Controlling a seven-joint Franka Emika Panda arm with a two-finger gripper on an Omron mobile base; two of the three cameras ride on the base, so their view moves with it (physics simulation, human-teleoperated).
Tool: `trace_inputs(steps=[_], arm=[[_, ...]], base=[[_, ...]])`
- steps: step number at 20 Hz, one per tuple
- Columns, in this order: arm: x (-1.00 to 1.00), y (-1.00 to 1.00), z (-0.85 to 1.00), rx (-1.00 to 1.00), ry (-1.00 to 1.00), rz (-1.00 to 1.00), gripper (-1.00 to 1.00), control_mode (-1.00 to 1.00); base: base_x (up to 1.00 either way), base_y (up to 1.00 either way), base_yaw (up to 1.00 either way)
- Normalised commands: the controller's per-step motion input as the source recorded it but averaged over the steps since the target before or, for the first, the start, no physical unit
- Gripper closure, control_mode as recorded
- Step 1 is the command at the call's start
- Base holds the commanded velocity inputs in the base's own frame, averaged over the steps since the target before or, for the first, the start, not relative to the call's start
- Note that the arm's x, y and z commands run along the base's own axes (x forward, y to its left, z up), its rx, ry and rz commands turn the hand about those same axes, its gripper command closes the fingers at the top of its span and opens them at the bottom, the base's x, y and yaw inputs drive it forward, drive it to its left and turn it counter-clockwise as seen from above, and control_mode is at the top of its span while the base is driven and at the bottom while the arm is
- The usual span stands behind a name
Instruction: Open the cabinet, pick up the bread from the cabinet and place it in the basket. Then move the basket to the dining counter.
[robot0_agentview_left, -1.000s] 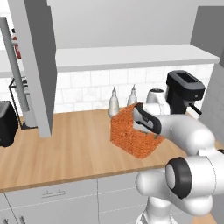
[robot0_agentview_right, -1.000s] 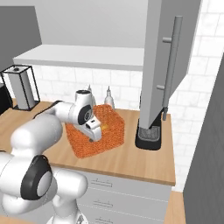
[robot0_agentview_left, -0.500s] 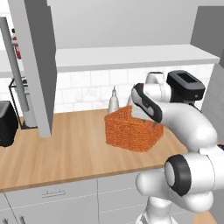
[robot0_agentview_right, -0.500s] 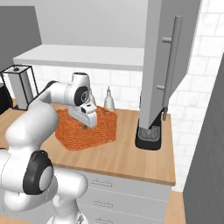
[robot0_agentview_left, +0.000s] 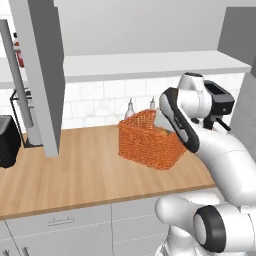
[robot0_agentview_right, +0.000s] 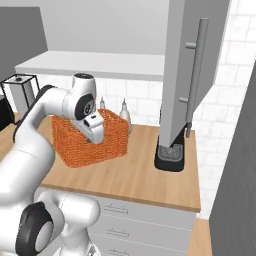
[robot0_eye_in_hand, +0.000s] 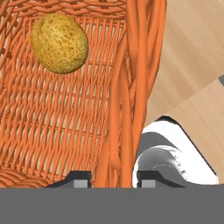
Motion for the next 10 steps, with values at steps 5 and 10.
trace_inputs(steps=[5,10], arm=[[-0.02,0.09,0.1,0.01,-0.18,-0.1,1.0,-1.0],[0.02,0.0,0.07,0.0,-0.03,-0.08,1.0,-1.0]], base=[[0.0,0.0,0.0],[0.0,0.0,0.0]])
